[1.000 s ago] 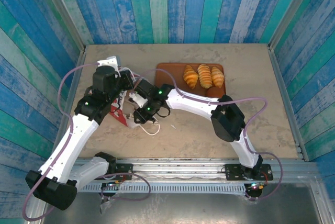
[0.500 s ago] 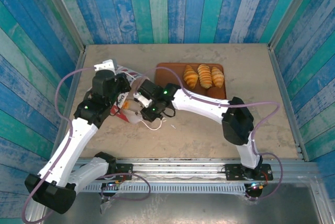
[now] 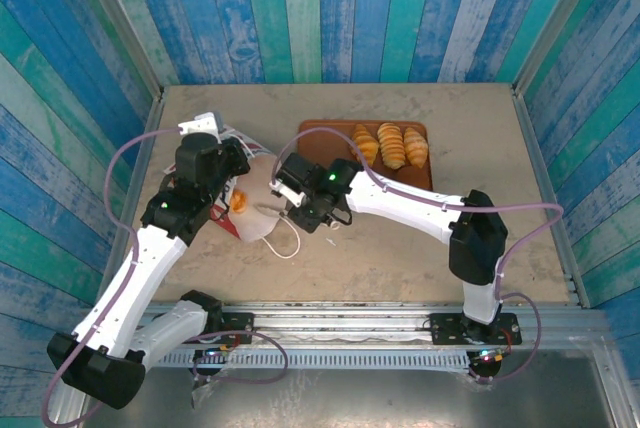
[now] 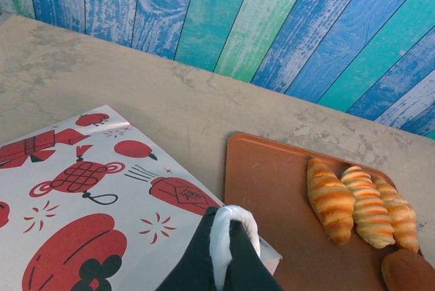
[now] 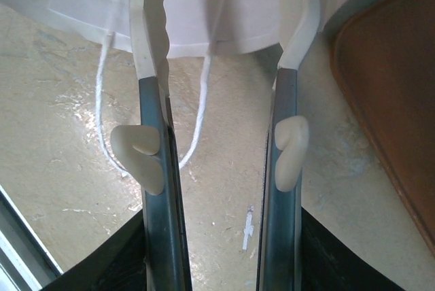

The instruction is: Take the fake bread out of the paper bag

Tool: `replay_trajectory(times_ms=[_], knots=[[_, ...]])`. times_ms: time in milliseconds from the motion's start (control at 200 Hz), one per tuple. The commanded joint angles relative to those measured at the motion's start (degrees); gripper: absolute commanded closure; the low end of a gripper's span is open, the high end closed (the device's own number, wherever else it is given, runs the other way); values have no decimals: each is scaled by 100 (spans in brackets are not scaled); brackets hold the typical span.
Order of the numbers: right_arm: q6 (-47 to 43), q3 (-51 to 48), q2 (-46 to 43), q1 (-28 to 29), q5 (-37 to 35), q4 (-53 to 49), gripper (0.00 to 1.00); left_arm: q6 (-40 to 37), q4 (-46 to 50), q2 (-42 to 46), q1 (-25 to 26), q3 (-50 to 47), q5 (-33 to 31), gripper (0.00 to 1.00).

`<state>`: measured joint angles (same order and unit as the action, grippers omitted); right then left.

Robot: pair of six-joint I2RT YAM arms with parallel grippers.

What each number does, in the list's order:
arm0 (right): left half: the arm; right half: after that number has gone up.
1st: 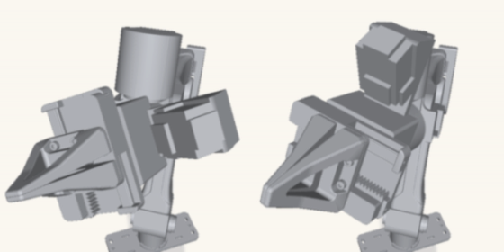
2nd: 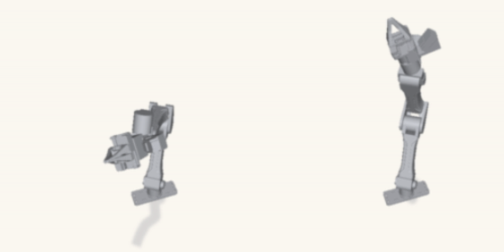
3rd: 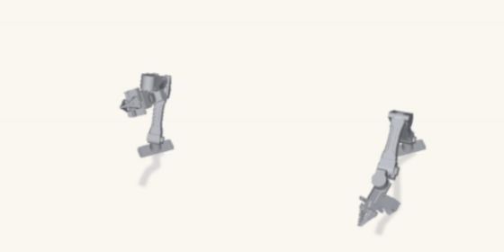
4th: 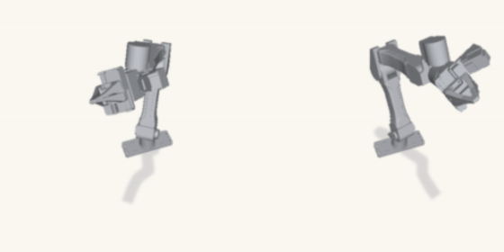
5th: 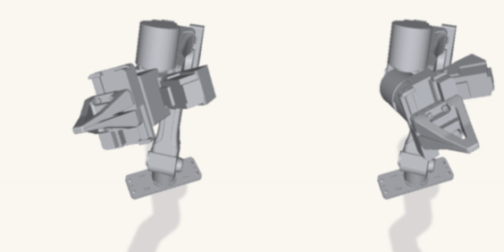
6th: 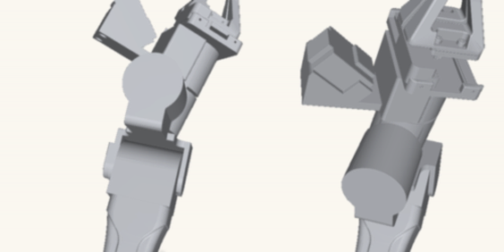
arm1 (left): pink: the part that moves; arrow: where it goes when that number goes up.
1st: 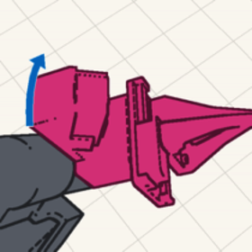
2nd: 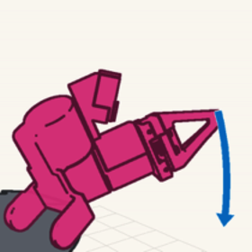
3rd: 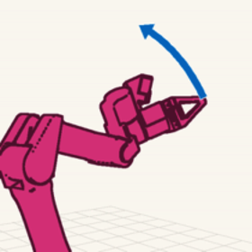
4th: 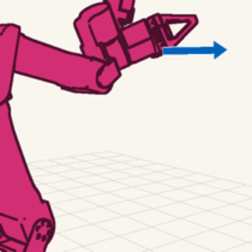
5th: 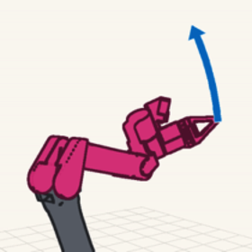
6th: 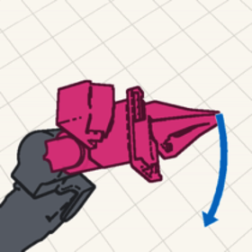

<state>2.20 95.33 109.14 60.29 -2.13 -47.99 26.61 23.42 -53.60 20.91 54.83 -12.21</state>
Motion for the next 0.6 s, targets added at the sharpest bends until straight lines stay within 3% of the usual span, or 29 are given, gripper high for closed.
replay_trajectory(times_ms=[0, 296, 591], knots=[[-378, 304, 203, 32, 162, 53, 50, -46, -208, 7, 19, -51, 89, 100], [-1097, 848, 762, 41, 343, 135, 46, 2, -268, -9, 12, -14, 232, 100], [-1275, 1203, 1215, 44, 249, 448, 45, -112, -137, -76, 17, 151, 215, 100]])
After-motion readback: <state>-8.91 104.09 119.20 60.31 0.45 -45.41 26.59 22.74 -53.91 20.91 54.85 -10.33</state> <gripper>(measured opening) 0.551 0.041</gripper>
